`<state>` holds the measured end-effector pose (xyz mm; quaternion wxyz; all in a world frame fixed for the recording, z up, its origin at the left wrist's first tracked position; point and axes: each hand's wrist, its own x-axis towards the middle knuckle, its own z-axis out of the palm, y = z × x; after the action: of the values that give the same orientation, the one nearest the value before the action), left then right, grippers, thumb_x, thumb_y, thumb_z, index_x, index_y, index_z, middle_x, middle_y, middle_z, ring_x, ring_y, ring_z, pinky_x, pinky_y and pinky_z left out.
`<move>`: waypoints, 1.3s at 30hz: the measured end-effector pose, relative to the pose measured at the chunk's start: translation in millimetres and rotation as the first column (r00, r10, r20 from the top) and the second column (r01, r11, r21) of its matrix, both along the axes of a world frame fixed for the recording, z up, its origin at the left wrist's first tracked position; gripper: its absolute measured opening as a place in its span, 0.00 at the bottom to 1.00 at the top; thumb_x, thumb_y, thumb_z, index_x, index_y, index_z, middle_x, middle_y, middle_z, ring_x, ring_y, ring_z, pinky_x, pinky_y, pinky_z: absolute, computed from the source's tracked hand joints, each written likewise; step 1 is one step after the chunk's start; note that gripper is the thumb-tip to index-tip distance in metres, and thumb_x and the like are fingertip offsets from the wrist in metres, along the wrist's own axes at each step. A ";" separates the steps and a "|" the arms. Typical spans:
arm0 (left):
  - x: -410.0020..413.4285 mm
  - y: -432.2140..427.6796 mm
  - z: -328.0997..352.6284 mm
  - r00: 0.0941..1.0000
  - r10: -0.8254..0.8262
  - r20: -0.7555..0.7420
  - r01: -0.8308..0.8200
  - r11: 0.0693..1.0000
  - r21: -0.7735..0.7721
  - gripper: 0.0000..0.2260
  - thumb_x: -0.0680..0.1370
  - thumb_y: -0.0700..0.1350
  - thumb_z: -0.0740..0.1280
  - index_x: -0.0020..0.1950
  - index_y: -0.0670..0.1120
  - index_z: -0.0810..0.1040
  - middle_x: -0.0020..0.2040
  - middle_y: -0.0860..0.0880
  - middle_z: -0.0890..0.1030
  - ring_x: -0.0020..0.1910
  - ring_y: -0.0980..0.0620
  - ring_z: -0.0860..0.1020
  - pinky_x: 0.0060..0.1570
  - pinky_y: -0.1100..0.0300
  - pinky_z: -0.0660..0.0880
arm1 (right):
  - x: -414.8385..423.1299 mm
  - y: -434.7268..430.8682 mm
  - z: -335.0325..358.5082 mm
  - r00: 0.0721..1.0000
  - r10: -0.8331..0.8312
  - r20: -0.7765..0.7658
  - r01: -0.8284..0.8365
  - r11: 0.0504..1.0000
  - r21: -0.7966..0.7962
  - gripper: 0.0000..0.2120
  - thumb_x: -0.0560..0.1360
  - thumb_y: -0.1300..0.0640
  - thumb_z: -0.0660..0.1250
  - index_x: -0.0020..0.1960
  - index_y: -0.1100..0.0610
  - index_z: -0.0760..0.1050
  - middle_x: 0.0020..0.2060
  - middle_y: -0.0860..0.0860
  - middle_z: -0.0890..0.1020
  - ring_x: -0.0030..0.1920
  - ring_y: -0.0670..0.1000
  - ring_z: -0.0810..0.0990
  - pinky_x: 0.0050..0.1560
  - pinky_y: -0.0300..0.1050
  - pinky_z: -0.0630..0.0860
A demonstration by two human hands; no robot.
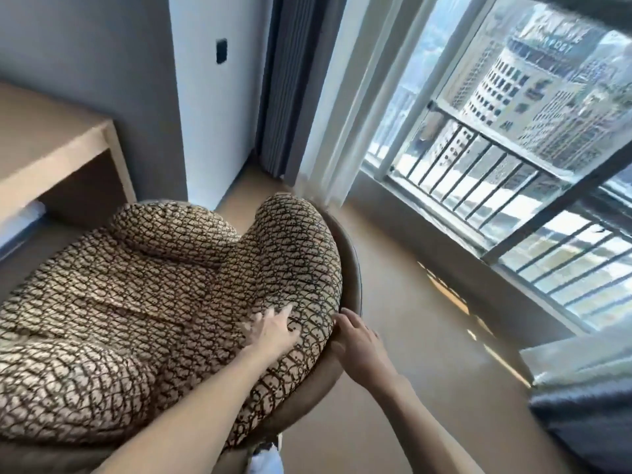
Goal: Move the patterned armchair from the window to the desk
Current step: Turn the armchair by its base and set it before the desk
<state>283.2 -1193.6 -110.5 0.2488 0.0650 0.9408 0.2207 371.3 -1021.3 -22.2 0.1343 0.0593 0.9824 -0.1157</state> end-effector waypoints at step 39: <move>-43.2 201.0 -32.4 0.608 0.791 -0.068 -0.768 0.565 -0.301 0.25 0.85 0.59 0.55 0.82 0.58 0.59 0.85 0.46 0.55 0.84 0.41 0.48 0.80 0.34 0.38 | -297.0 151.2 -112.4 0.110 0.984 0.140 -0.991 0.119 -0.054 0.36 0.83 0.35 0.54 0.85 0.47 0.46 0.85 0.42 0.50 0.85 0.49 0.41 0.81 0.66 0.38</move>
<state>240.0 -992.6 -142.9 0.1672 -0.4034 0.8845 0.1645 74.3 -870.1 -134.6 0.2444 -0.5958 0.7643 0.0330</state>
